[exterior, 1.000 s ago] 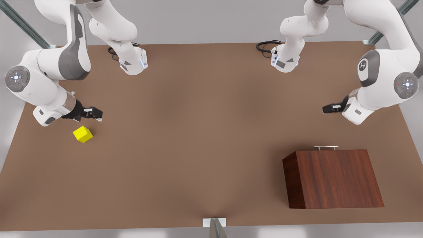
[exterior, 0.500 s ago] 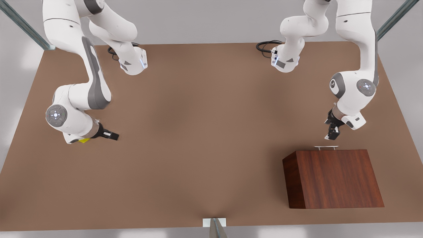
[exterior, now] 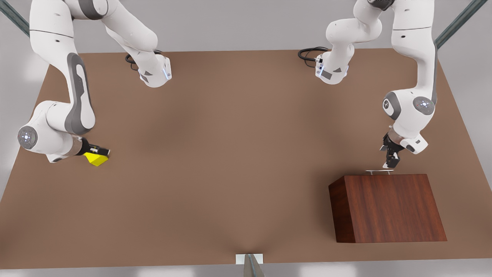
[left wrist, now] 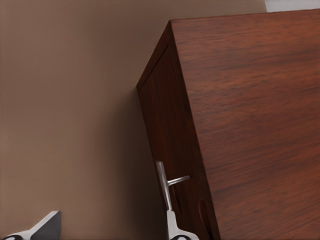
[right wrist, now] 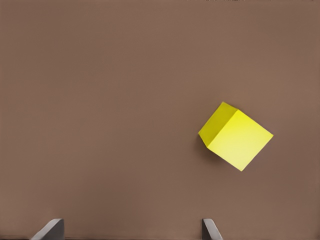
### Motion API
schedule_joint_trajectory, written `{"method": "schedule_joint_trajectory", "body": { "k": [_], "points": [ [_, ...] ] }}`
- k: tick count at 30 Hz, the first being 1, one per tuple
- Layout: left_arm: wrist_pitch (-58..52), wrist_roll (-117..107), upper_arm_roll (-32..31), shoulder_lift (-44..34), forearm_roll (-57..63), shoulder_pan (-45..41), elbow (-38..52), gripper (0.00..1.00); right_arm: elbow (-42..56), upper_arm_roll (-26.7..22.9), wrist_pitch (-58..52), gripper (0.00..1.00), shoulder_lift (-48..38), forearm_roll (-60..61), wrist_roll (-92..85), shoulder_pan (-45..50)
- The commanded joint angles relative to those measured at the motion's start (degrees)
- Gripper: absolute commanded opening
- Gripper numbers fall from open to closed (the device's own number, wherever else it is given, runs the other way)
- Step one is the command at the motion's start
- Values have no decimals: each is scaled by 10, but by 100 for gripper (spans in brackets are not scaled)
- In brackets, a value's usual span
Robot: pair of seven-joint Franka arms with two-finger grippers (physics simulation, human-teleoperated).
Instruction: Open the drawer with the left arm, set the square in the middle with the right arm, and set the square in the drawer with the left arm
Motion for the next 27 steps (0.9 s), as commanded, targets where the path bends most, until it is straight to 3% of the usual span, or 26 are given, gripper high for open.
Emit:
{"method": "schedule_joint_trajectory", "body": {
  "k": [1,5,11,17,27],
  "points": [
    [2,-1,0,1,-1,1,0,100,1,0,-2,100,1,0,-3,-2],
    [16,-2,0,12,-1,1,3,100,111,-6,-61,100,93,-26,-18,-22],
    [26,-13,0,22,-3,4,7,100,81,-14,-78,100,99,15,202,-49],
    [38,-13,0,42,-3,4,20,100,-12,-15,94,100,99,18,262,-71],
    [20,-12,-1,43,-1,3,18,100,-32,-15,146,100,129,9,235,-108]
  ]
}}
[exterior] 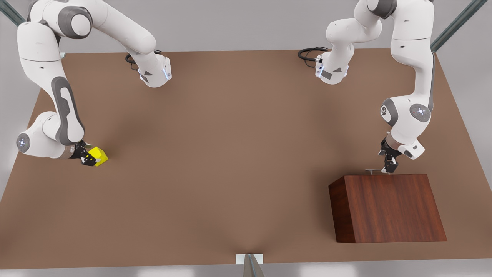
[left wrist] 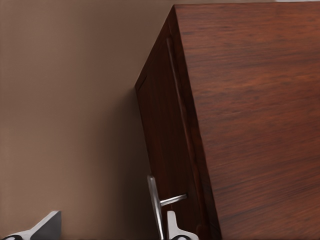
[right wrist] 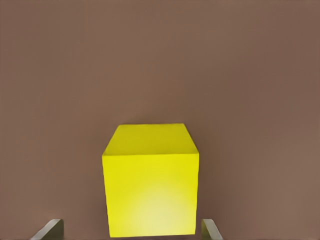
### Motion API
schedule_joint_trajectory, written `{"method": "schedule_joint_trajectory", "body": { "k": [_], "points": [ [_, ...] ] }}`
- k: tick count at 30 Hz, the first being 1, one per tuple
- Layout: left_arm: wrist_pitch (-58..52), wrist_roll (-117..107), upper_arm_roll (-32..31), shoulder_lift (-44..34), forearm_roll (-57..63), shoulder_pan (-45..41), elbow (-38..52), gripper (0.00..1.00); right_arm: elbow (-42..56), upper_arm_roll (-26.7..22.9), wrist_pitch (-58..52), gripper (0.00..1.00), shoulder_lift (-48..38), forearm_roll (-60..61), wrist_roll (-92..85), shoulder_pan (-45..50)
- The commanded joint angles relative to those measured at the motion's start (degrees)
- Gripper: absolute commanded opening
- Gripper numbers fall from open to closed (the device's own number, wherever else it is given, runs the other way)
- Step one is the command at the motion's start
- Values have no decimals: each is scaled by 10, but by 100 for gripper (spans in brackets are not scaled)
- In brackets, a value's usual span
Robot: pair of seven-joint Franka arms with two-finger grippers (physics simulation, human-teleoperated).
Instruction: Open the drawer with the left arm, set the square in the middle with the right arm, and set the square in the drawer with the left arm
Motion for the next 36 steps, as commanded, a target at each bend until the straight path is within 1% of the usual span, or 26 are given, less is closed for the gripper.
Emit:
{"method": "schedule_joint_trajectory", "body": {
  "k": [1,6,9,10,14,20,24,26,27,36],
  "points": [
    [-3,0,0,0,1,0,0,100,-1,0,4,100,1,0,0,0],
    [-56,-1,0,-27,1,0,-2,100,-4,0,14,100,10,-15,-14,-7],
    [-57,-1,0,-24,1,0,-5,100,-8,-1,16,100,9,-16,-20,-9],
    [-57,-1,0,-23,0,0,-5,100,-18,0,40,100,10,-17,-20,-8],
    [-59,-1,0,-23,1,0,-8,100,-43,0,61,100,6,-25,-11,-4],
    [-100,-1,0,-41,0,0,-11,100,-43,0,61,100,7,-25,-14,-4],
    [-125,-1,0,-48,0,0,-11,100,-21,0,73,100,29,-41,-15,-2],
    [-119,-1,0,-44,0,0,-11,100,-14,0,74,98,33,-50,-15,-1],
    [-116,0,0,-42,1,0,-11,100,-13,0,74,94,33,-50,-15,0],
    [-144,0,1,-48,2,0,-16,100,-17,0,57,94,26,-74,-12,-3]
  ]
}}
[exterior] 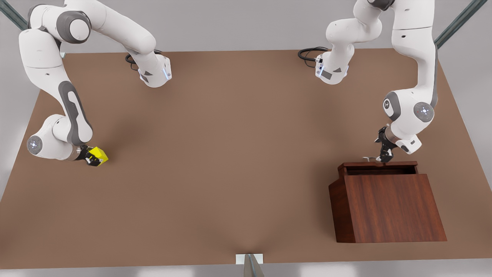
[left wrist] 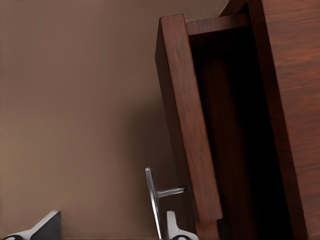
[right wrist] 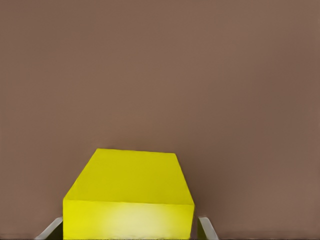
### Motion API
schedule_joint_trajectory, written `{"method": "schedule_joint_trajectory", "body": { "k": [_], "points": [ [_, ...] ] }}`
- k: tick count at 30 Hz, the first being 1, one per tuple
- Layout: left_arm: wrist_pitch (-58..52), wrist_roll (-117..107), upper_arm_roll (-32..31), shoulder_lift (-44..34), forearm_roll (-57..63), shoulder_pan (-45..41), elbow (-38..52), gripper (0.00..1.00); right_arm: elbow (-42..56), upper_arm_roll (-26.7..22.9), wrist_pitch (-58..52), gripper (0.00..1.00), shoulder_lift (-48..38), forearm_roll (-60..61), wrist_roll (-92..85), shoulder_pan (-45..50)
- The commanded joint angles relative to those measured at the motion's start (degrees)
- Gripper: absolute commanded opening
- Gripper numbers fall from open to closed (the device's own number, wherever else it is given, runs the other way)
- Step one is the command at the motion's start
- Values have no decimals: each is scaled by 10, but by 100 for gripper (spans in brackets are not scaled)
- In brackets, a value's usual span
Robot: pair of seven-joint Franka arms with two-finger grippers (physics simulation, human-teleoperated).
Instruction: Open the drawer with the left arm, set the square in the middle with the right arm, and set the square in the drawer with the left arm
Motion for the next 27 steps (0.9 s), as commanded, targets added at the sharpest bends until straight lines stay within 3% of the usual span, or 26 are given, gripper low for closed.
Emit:
{"method": "schedule_joint_trajectory", "body": {
  "k": [1,10,12,13,14,15,22,24,27],
  "points": [
    [-6,0,0,-2,-1,0,0,100,-2,0,-2,94,-1,0,1,1],
    [-35,0,1,-13,1,0,-2,100,-11,0,16,93,6,1,1,1],
    [-43,0,5,-15,1,0,-2,100,-9,0,15,59,5,1,0,1],
    [-45,0,5,-15,1,0,-2,100,-8,0,15,57,5,1,-2,2],
    [-52,0,5,-15,1,0,-2,100,-8,0,14,45,4,0,-2,2],
    [-60,0,5,-18,1,0,-2,100,-8,1,7,21,1,-1,-3,3],
    [-84,1,5,-28,1,0,-2,100,-4,10,-24,21,-18,-2,-4,4],
    [-85,0,5,-26,1,0,-2,100,2,44,-53,23,-38,-2,-3,5],
    [-91,0,5,-29,1,0,-3,100,17,62,-120,22,-86,0,47,88]
  ]
}}
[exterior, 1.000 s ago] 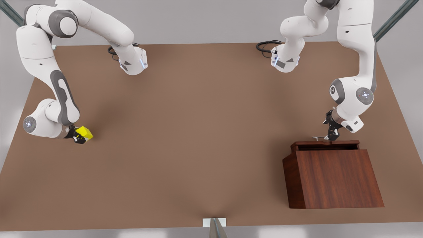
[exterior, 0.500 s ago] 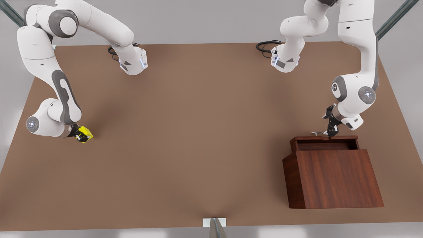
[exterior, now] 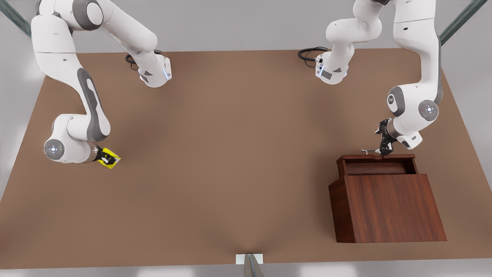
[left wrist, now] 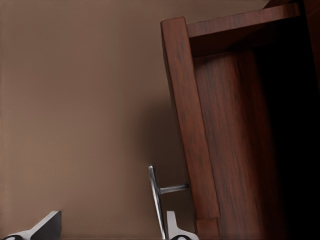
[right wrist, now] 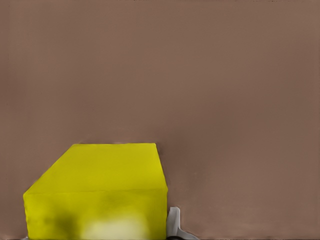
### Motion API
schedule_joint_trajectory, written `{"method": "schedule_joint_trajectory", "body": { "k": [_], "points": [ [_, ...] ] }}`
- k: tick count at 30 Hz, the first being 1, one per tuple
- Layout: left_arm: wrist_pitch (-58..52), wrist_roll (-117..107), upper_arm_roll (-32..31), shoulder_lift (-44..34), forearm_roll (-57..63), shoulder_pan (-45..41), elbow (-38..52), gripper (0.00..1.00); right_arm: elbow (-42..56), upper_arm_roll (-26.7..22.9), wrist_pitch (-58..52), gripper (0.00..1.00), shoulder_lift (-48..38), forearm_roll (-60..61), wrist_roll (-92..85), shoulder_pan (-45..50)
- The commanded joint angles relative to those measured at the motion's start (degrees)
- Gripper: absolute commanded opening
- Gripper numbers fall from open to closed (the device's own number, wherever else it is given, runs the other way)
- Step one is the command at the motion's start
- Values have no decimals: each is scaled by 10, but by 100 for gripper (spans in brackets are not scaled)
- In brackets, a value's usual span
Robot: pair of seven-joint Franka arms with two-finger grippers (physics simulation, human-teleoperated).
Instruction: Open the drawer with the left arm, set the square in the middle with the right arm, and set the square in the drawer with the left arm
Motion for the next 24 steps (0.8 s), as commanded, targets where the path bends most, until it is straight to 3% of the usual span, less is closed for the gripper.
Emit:
{"method": "schedule_joint_trajectory", "body": {
  "k": [1,2,3,6,17,24],
  "points": [
    [-2,-1,0,0,1,0,0,100,6,4,0,22,-4,42,-20,15],
    [-8,-1,0,-3,1,0,1,100,28,32,-47,22,-3,44,-19,30],
    [-12,-1,0,-5,1,0,0,100,51,90,-54,22,-4,49,1,30],
    [-31,-1,0,-10,1,0,0,100,71,224,-43,21,1,79,203,33],
    [-37,-4,0,-7,0,0,0,100,250,224,-20,21,132,104,554,298],
    [-47,-5,0,-14,0,0,-10,100,314,214,6,21,169,99,570,382]
  ]
}}
